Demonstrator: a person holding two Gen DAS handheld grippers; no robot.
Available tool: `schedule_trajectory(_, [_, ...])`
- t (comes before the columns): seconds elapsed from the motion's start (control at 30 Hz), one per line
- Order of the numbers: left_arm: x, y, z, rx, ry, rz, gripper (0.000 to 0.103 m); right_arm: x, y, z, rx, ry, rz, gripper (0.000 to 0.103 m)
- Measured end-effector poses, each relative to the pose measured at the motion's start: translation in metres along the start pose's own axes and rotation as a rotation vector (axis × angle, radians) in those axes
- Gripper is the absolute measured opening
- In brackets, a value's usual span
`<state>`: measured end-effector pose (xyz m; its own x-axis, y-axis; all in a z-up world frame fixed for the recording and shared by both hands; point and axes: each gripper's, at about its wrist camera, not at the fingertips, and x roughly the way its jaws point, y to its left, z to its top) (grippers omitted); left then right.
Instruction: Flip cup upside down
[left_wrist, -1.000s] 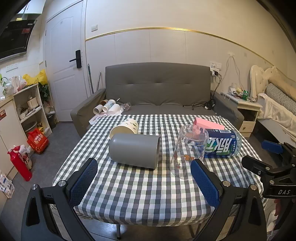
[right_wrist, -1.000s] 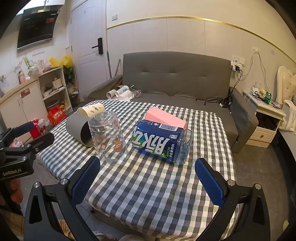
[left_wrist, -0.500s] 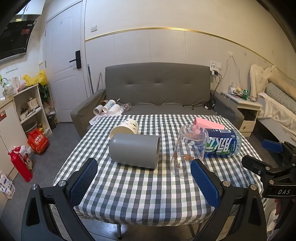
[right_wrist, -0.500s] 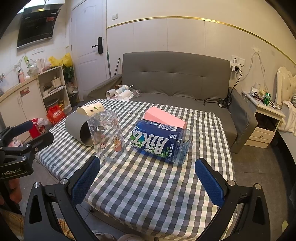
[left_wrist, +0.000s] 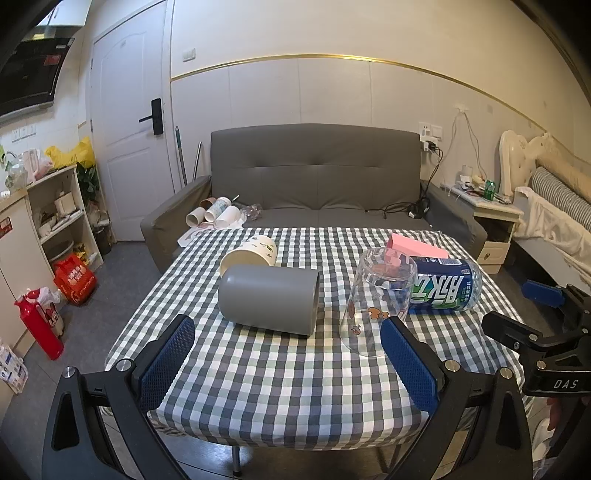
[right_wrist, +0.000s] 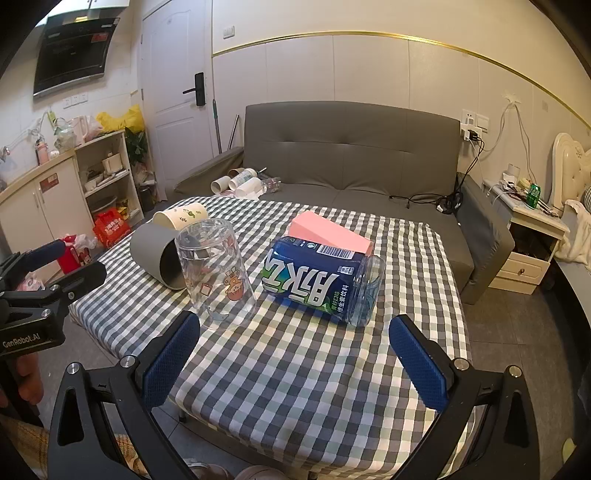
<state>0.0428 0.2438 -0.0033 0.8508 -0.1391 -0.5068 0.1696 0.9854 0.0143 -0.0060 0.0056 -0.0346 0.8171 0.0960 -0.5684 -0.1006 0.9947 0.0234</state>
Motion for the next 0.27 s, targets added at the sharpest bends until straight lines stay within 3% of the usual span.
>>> schedule_trajectory(0.27, [-0.0022, -0.0001, 0.001, 0.009, -0.009, -0.013, 0.103, -0.0002, 0.0007, -0.0004, -0.002, -0.001, 0.001, 0.103])
